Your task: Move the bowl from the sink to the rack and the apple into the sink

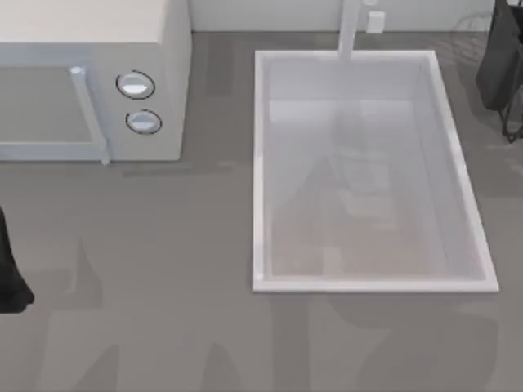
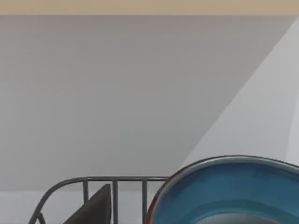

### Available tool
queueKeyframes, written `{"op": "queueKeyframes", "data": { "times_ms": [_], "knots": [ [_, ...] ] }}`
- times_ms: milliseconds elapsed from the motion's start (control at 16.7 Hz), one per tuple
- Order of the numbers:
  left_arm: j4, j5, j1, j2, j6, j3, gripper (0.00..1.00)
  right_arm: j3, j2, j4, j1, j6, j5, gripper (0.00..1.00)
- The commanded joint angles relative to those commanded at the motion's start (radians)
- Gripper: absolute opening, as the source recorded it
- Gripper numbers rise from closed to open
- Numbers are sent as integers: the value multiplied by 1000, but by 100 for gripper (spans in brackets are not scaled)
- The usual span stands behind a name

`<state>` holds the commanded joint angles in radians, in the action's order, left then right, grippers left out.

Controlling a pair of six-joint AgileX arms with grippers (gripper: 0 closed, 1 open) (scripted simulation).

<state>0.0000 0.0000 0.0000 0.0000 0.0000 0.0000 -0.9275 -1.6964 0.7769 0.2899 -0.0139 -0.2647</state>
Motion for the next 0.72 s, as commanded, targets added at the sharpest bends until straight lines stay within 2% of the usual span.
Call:
{"op": "queueKeyframes", "data": {
  "times_ms": [300,720],
  "knots": [
    [0,0,0,0,0,0,100,169,315,-146,-53,5,49,100],
    [0,0,0,0,0,0,100,515,939,-434,-161,5,146,100]
  ]
}}
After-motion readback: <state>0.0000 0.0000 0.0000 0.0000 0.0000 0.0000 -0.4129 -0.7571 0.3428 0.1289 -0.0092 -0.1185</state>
